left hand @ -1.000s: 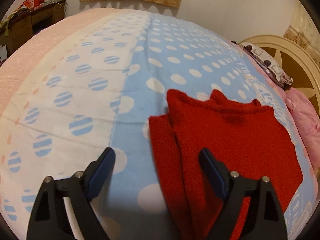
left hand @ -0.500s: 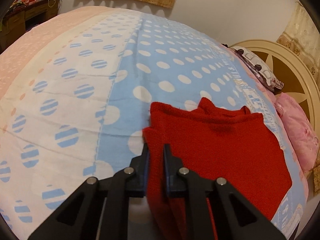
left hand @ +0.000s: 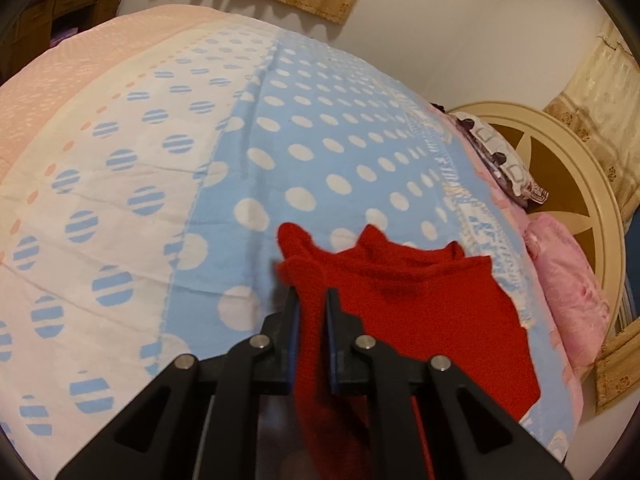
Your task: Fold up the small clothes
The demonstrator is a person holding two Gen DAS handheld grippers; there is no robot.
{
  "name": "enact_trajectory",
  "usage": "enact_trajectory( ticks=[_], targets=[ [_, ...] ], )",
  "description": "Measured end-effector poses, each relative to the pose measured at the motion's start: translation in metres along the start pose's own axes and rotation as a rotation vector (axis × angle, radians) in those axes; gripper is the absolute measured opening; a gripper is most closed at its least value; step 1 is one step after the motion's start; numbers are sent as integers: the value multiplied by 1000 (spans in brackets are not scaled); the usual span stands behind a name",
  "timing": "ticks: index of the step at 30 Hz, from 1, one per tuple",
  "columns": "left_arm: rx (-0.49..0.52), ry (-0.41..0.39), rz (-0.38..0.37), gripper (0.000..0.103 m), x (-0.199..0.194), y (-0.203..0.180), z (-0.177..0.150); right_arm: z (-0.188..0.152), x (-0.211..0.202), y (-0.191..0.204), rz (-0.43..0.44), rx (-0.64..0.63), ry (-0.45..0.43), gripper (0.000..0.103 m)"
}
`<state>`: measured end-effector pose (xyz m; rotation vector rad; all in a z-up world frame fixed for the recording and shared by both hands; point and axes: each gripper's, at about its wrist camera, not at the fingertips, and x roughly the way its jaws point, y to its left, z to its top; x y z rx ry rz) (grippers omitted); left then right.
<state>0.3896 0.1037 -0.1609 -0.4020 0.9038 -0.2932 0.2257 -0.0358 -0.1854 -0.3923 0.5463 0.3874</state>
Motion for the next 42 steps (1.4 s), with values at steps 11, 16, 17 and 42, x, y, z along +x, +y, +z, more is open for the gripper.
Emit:
enact_trajectory(
  ticks=[11,16,17,42],
  targets=[
    [68,-27,-19,11,-5,-51,12,-13,-18,-36,45,158,-34,11],
    [102,-32,-28,11,-4,-74,16,-20,-28,-46,39,208,-52,11],
    [110,-32,-29,11,-3,-78,16,-21,-26,-47,39,216,-53,11],
    [226,4,-77,11,31,-179,12,-50,-50,-118,23,403,-57,10]
  ],
)
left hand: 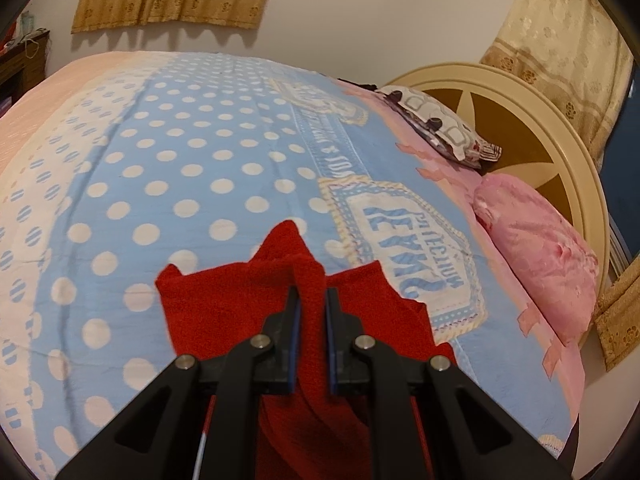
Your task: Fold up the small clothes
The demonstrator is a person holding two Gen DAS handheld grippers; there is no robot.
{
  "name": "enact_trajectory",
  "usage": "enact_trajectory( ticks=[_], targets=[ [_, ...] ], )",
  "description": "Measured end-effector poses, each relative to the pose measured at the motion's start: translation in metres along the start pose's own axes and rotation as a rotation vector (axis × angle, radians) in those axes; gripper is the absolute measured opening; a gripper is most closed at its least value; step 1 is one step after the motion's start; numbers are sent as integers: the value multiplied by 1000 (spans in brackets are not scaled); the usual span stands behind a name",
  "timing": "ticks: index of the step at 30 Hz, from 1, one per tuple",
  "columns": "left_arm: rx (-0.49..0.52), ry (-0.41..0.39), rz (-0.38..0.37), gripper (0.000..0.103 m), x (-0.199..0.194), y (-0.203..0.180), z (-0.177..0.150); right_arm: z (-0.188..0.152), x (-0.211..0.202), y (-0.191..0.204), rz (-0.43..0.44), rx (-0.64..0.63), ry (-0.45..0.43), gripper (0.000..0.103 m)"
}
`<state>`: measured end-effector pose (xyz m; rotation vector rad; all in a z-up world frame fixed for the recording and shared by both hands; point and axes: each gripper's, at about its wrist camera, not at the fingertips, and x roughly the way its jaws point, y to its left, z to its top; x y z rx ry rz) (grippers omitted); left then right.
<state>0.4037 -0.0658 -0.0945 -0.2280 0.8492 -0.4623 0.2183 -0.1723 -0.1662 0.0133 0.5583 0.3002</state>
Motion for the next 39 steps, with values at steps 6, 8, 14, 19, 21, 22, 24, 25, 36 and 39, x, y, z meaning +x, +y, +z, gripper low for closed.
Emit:
enact_trajectory(
  ticks=[6,8,14,19,21,22,24,25,36,39],
  targets=[
    [35,15,-5,11,12,-19,0,-4,-4,-21,-9,52,7,10],
    [45,20,-6,11,16,-26,1,-4,-4,-29,-13,70,7,10],
    [56,33,-6,11,28,-40,2,-7,-6,-45,-10,115,9,10],
    [73,44,-8,11,38,-52,1,-12,-9,-59,-16,153,13,10],
    [77,49,-11,11,41,-56,1,-13,-9,-67,-18,177,18,10],
    [80,51,-12,11,44,-59,1,-14,-9,-71,-18,191,20,10],
    [87,56,-14,11,49,-65,1,-16,-10,-80,-20,226,21,9],
    [93,59,-13,11,52,-68,0,-17,-10,-84,-22,238,22,9],
    [172,114,45,11,90,-101,-10,-33,-4,-123,13,450,96,9],
    [235,119,80,11,96,-112,-16,-39,-4,-132,14,503,109,9]
  ],
)
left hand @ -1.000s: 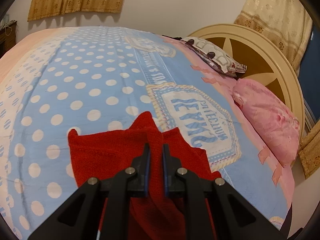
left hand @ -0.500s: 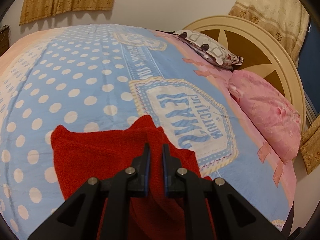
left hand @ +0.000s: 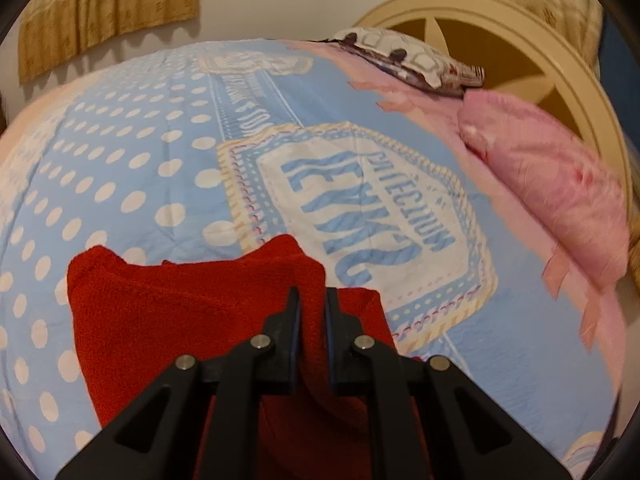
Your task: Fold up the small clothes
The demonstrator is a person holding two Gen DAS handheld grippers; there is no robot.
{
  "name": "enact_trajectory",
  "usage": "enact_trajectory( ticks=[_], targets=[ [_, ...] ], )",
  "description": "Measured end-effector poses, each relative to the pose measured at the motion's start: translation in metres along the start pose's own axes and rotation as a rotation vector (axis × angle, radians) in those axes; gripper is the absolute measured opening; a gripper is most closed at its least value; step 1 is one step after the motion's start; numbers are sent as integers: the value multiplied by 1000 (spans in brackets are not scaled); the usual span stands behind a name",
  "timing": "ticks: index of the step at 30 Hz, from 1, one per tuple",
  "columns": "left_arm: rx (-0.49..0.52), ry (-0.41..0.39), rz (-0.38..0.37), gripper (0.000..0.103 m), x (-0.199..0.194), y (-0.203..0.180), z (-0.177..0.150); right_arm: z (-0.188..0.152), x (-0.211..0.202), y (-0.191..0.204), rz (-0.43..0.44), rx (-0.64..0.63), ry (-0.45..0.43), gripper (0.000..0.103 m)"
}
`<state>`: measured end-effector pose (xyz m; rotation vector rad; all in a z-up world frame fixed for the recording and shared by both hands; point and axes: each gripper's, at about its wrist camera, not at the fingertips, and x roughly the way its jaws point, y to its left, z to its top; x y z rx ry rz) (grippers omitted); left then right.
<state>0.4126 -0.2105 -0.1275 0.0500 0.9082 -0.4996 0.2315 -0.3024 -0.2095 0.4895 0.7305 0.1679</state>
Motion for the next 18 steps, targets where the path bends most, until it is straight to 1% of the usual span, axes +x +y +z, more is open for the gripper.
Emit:
enact_trajectory(
  ticks=[3,6,10,11,12,13,14,15,16,18],
  targets=[
    [22,3,25,12,3,-7,0,1,0,-10,10,57,3,9],
    [41,1,45,13,2,-10,-1,0,0,-14,11,77,6,9],
    [69,-39,32,16,-14,-17,0,-1,-1,-18,2,95,0,9],
    [74,-47,20,20,-19,-19,1,-1,0,-20,2,107,-2,9],
    [79,-53,13,30,-24,-21,2,0,0,-24,9,123,-4,9],
    [85,-62,18,38,-31,-23,2,0,-1,-25,13,130,-4,9],
    [85,-79,18,53,-38,-24,0,0,-1,-26,16,132,-7,9],
    [85,-102,14,61,-46,-22,-3,0,-2,-26,21,133,-10,9],
    [87,-123,18,63,-54,-20,-9,0,-2,-26,33,133,-14,10],
    [91,-137,29,65,-64,-13,-22,0,-3,-25,42,125,-19,10]
  ],
)
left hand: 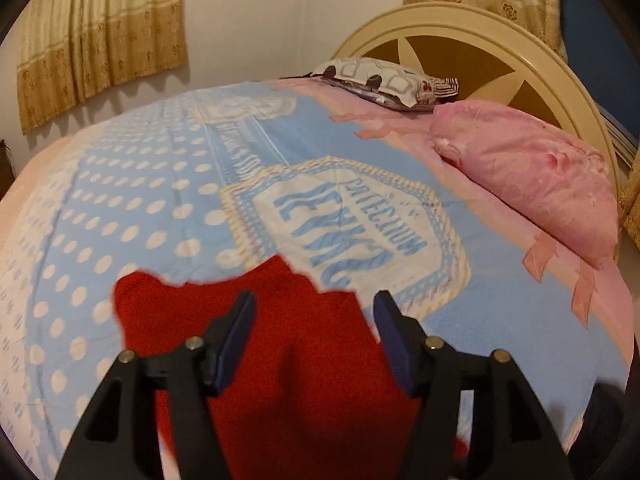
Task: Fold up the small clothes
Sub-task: 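Open the left gripper and release the folded side, then move the right gripper over the folded sweater toward its other side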
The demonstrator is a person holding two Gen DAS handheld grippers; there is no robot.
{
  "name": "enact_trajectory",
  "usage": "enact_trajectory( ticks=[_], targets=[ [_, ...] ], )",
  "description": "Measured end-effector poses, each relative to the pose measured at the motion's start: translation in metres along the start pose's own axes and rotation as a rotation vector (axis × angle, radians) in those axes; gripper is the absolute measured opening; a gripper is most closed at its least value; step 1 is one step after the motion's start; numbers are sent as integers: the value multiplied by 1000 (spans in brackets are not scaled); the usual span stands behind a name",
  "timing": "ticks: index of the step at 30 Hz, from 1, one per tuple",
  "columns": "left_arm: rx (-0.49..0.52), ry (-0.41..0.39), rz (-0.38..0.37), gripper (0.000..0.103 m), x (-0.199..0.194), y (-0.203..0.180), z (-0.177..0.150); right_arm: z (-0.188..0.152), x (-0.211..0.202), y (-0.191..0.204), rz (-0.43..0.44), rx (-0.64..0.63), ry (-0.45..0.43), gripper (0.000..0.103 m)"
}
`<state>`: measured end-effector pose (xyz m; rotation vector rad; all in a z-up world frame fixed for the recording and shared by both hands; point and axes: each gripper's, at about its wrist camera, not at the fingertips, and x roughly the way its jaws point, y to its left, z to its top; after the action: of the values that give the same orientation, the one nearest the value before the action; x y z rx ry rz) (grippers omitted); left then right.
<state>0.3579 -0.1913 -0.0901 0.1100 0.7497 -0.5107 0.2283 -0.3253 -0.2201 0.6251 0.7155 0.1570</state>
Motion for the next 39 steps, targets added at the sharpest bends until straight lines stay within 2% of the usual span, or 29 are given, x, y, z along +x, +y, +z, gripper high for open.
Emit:
enact_trajectory(
  ticks=[2,4,5,6,8,11,13,14,15,18,21,23,26,28,29,30,34,35,37,38,39],
  targets=[
    [-10,-11,40,71,-13,13,-21,0,-3,3,0,-15,-21,13],
    [-22,-15,88,72,-21,26,-39,1,-12,10,-13,-52,-75,33],
    [-29,-20,103,72,-26,33,-47,1,-19,16,-16,-84,-109,58],
    [-39,-26,110,72,-32,41,-58,1,-25,20,-23,-106,-138,70],
    [-56,-30,119,76,-39,52,-73,4,-32,31,-37,-153,-181,70],
    [-70,-23,119,79,-40,61,-89,12,-18,46,-56,-212,-120,70],
    [-98,-11,106,79,-34,66,-96,18,4,51,-62,-246,-25,54],
    [-118,-9,96,79,-32,67,-98,22,16,48,-109,-249,13,29],
    [-136,-11,84,79,-31,68,-99,25,23,42,-139,-242,29,11],
    [-140,-15,70,80,-31,65,-103,28,17,27,-142,-211,42,6],
    [-131,-15,54,87,-27,57,-107,21,3,14,-209,-232,31,5],
    [-122,-22,33,91,-24,53,-114,18,8,3,-202,-211,65,5],
    [-126,-21,29,94,-15,52,-121,23,3,14,-181,-262,52,7],
    [-151,-24,16,94,-18,57,-120,32,-1,25,-202,-298,26,20],
    [-159,-25,12,96,-18,60,-120,39,-3,31,-215,-312,7,43],
    [-177,-23,9,97,-18,63,-122,46,-5,37,-208,-319,-14,61],
    [-240,-17,-36,98,-13,70,-128,77,10,72,-198,-423,-36,61],
    [-242,-22,-37,99,-14,70,-128,83,21,79,-178,-443,-10,60],
    [-248,-28,-29,101,-14,70,-130,92,47,88,-104,-455,83,52],
    [-250,-32,-21,102,-15,70,-131,94,66,92,-71,-460,150,51],
    [-249,-38,-12,103,-16,69,-131,95,80,93,-75,-474,185,51]
  ],
)
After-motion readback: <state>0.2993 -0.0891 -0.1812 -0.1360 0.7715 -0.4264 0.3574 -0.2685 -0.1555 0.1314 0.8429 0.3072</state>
